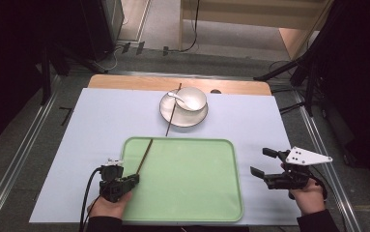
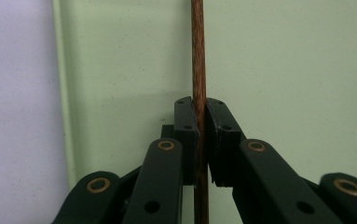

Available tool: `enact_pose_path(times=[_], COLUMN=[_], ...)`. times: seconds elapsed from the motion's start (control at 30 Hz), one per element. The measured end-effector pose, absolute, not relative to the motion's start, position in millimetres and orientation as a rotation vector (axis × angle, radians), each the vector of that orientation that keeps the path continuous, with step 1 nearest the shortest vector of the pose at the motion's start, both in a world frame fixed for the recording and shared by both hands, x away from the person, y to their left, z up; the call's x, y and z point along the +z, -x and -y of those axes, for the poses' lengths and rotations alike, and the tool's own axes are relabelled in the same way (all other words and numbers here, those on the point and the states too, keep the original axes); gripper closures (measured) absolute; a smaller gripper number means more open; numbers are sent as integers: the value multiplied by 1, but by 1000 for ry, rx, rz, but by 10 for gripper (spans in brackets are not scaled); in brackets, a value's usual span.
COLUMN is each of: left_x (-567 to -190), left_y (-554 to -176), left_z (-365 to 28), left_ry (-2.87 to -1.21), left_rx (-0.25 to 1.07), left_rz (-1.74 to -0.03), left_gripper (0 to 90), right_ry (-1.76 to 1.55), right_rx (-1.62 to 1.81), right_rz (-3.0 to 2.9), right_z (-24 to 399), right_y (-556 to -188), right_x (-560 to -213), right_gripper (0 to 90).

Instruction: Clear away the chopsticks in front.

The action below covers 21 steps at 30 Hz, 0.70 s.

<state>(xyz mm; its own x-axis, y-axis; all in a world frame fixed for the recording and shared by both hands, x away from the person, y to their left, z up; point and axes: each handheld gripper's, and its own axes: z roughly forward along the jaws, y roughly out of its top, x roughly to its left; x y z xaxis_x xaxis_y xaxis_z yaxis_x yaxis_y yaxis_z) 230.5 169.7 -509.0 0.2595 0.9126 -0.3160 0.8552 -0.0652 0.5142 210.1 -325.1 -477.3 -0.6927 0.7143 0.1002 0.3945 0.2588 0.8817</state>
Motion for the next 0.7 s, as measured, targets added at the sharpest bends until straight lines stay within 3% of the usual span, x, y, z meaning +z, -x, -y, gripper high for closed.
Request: enact_pose_path(times=[0.33, 0.7], left_x=[-508, -491], left_y=[-233, -244], left_z=[-168, -165], left_ry=[-1941, -1950], left_rx=[142, 140], left_rz=[-1567, -1446], left_gripper=[788, 601], right_ry=[-1017, -1018], right_rx=[1408, 1403], right_rz=[-2219, -2229], right_z=[325, 325], right_y=[-210, -210], right_x=[-477, -479], right_gripper=[174, 174])
